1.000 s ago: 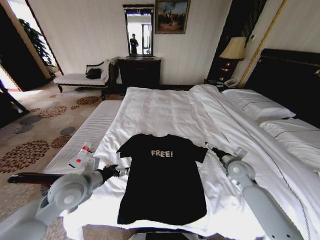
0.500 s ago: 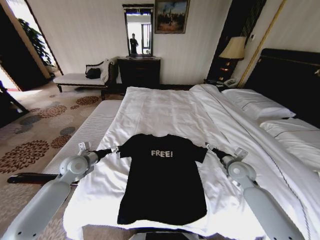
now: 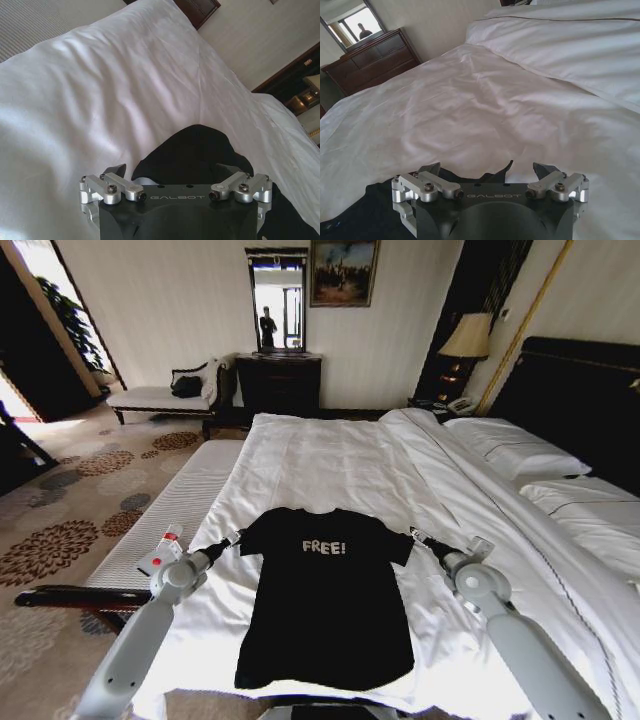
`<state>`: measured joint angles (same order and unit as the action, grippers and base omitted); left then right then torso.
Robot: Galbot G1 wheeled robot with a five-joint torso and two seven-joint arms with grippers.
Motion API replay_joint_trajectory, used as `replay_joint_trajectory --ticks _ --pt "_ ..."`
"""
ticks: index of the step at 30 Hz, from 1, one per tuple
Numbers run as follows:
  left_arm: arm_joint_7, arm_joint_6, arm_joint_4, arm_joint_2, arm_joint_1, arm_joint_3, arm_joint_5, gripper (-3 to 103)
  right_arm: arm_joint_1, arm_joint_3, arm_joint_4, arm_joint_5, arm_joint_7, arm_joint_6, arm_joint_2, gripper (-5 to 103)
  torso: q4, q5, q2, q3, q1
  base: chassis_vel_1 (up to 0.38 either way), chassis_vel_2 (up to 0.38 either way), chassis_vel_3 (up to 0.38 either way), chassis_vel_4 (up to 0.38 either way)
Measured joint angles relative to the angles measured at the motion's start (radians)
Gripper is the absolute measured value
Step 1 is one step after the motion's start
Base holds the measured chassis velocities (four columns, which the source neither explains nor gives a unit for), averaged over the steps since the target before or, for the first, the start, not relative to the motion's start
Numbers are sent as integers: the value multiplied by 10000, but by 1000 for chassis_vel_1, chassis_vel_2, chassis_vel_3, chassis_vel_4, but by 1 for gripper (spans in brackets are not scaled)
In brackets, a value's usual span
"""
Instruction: Fold the clothes on the bed.
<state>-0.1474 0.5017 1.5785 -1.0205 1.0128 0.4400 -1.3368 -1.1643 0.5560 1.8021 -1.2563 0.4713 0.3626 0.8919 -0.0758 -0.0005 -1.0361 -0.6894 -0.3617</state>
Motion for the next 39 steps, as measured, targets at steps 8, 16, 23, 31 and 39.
replay_joint_trajectory --ticks 8,16,23,31,39 --pt "187 -53 -153 13 302 187 246 100 35 -33 -78 21 -8 1 28 100 2 -1 0 1 1 0 0 0 0" --pt "337 -305 -569 -421 -59 47 443 89 46 -126 -67 46 -6 2 35 100 -1 -1 0 0 1 0 0 0 0" --pt "421 -409 -673 -520 -81 -29 674 61 -41 -53 -50 60 -6 3 22 100 1 0 0 1 1 0 0 0 0" --pt "480 -529 -591 -451 19 96 662 34 -22 -106 -70 118 -7 3 68 100 2 0 0 1 1 0 0 0 0" --pt "533 -593 -615 -377 -32 224 572 3 61 -231 -153 191 -7 -4 99 100 2 0 0 0 1 0 0 0 0"
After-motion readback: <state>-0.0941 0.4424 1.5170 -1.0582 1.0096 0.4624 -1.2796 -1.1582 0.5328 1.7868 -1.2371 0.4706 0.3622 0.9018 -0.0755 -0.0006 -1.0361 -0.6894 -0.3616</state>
